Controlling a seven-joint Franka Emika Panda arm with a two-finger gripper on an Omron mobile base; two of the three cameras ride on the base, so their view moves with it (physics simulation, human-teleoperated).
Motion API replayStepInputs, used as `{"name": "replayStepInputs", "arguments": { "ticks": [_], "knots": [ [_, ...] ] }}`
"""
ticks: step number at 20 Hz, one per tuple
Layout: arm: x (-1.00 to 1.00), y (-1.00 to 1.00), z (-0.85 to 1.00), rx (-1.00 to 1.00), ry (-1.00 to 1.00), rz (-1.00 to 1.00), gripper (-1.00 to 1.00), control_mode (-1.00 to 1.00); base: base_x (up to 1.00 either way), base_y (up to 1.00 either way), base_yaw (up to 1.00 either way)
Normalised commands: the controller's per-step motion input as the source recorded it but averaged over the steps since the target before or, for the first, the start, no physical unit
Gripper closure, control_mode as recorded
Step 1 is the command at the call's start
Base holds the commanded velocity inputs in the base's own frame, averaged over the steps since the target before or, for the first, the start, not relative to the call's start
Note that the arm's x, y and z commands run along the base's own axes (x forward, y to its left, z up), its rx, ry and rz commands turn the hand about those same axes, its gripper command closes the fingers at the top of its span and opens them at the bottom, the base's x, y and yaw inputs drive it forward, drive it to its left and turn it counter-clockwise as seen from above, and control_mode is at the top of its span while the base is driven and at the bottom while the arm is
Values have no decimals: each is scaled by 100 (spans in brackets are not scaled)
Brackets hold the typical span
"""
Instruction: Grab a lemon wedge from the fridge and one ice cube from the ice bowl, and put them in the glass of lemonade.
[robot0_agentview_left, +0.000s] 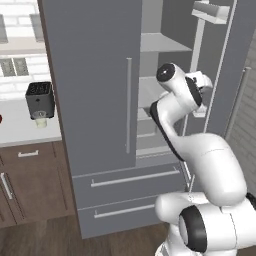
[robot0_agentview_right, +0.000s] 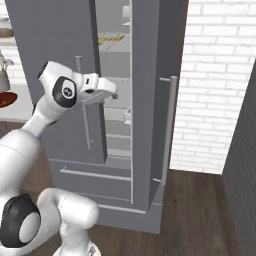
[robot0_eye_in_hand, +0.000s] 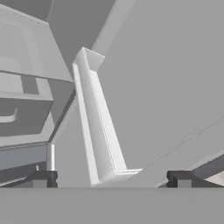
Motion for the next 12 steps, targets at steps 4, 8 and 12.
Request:
{"name": "replayStepInputs", "arguments": {
  "ticks": [4, 8, 12],
  "knots": [
    [77, -24, -20, -9, 10, 0, -100, -100, 0, 0, 0],
    [56, -28, -18, -8, 8, 0, -100, -100, 0, 0, 0],
    [9, -64, -9, -6, 4, -1, -100, -100, 0, 0, 0]
  ]
}}
